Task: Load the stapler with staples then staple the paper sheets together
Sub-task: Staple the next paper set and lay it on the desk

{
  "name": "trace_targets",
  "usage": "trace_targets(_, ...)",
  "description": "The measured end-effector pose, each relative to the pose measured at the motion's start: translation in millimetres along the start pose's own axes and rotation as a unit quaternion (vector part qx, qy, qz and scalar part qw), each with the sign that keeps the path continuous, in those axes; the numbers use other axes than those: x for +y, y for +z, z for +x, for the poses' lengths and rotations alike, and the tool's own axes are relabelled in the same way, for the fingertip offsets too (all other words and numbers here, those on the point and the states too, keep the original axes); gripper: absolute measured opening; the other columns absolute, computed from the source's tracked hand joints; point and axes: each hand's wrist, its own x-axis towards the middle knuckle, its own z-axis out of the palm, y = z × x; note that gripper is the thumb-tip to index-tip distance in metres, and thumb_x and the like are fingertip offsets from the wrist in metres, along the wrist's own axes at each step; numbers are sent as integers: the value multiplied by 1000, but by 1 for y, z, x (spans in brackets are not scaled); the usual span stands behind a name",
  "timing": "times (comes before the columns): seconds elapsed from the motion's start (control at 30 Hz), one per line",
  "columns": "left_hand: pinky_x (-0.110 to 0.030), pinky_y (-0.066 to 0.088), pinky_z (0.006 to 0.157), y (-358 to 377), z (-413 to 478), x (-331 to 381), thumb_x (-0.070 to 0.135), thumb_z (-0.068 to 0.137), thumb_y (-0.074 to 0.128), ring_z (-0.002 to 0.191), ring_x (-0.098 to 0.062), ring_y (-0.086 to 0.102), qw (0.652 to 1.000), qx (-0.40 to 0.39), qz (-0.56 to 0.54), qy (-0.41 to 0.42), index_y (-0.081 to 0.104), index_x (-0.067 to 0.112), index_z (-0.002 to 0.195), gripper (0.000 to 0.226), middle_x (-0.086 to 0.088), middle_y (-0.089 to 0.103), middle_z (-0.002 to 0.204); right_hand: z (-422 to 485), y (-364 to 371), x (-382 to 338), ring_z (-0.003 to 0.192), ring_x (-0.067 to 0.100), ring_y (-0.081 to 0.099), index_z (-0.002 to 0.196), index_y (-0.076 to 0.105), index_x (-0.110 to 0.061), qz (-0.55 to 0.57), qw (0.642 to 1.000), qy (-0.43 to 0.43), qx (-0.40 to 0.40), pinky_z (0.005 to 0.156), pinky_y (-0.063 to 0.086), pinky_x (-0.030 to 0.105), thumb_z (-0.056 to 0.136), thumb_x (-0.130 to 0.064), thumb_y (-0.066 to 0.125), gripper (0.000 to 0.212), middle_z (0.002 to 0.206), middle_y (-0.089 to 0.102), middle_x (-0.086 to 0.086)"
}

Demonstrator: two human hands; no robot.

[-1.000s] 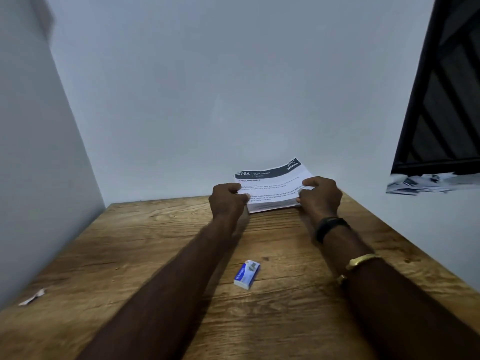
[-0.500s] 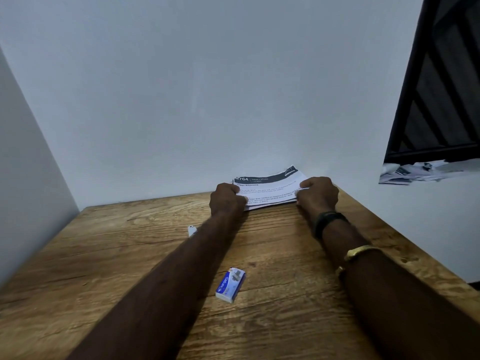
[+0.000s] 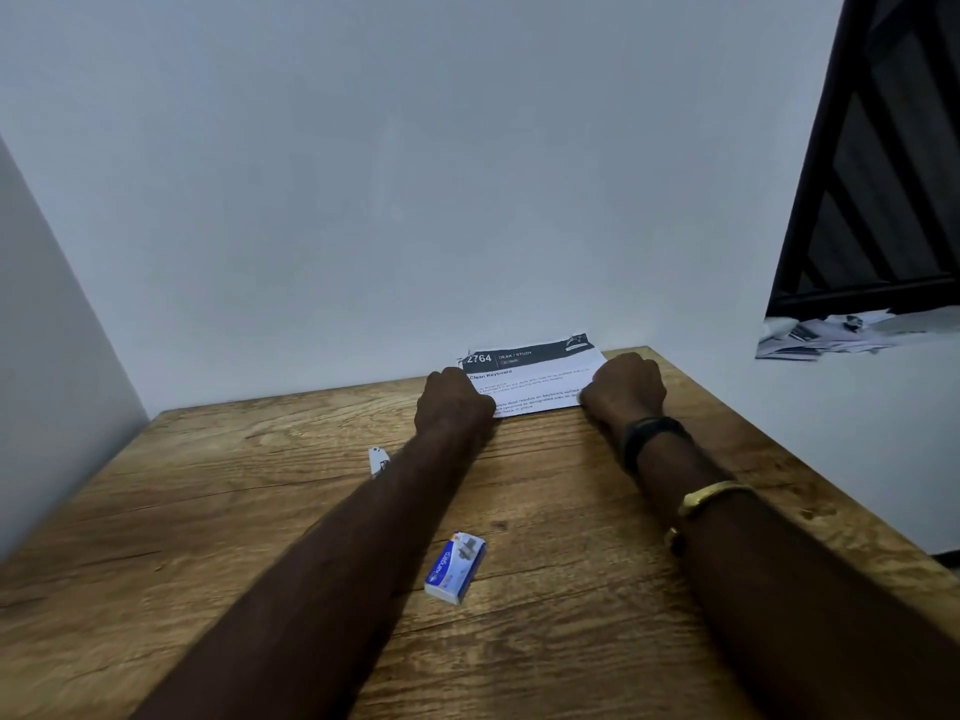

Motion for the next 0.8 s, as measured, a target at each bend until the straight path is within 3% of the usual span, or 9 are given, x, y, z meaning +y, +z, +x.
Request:
trace_targets(0.1,-35,47,80,-8,-3,-2,19,83,64,111,-36,64,1000,5,3,4,67,2,110,33,-19,66,121,-5,-4,2,115,37,59,115,68,-9,-17,999,-28,-2,93,49,34,86,-15,69,29,134,53,18)
trace_targets(0.17,-34,48,90,-16,-7,-5,21,84,63,119,-33,62,999,41,-20,11,68,9,117,35,-12,64,129,-11,-9,1,111,40,62,119,69,-12,0,998,-57,25,95,51,36,86,-13,70,33,136,48,18)
trace_targets(0.27,-34,50,97,-32,-17,-10,21,85,63,118,-27,64,993,96,-69,17,74,19,113,30,-4,71,125,-27,-16,-13,109,33,65,109,75,-19,28,990,-130,34,88,50,33,85,-15,73,25,126,62,10)
trace_targets(0.37,-27,50,79,-49,-30,-18,19,84,63,102,-26,71,990,110,-89,16,80,18,92,19,-2,79,103,-52,-19,-36,98,24,70,84,81,-18,24,981,-190,-34,78,52,28,82,-13,67,15,96,78,0)
trace_targets(0.57,-27,52,74,-72,-59,-35,19,82,72,93,-22,73,993,96,-66,11,79,15,82,8,-2,80,93,-109,-19,-67,85,22,73,74,81,-15,15,946,-279,-163,78,61,40,79,-10,71,12,81,78,-1)
trace_targets(0.7,-33,59,81,-81,-80,-48,20,78,74,93,-26,74,996,76,-42,-2,78,15,85,10,-6,79,91,-138,-19,-72,73,27,77,75,80,-11,-12,932,-283,-224,68,65,36,82,-7,73,11,74,77,5)
trace_targets(0.8,-32,55,87,-86,-92,-57,29,79,78,106,-26,70,998,68,-5,-9,76,17,101,25,-7,76,107,-155,-22,-73,71,27,78,76,79,-9,-39,931,-264,-249,66,65,35,82,-13,78,7,77,78,10)
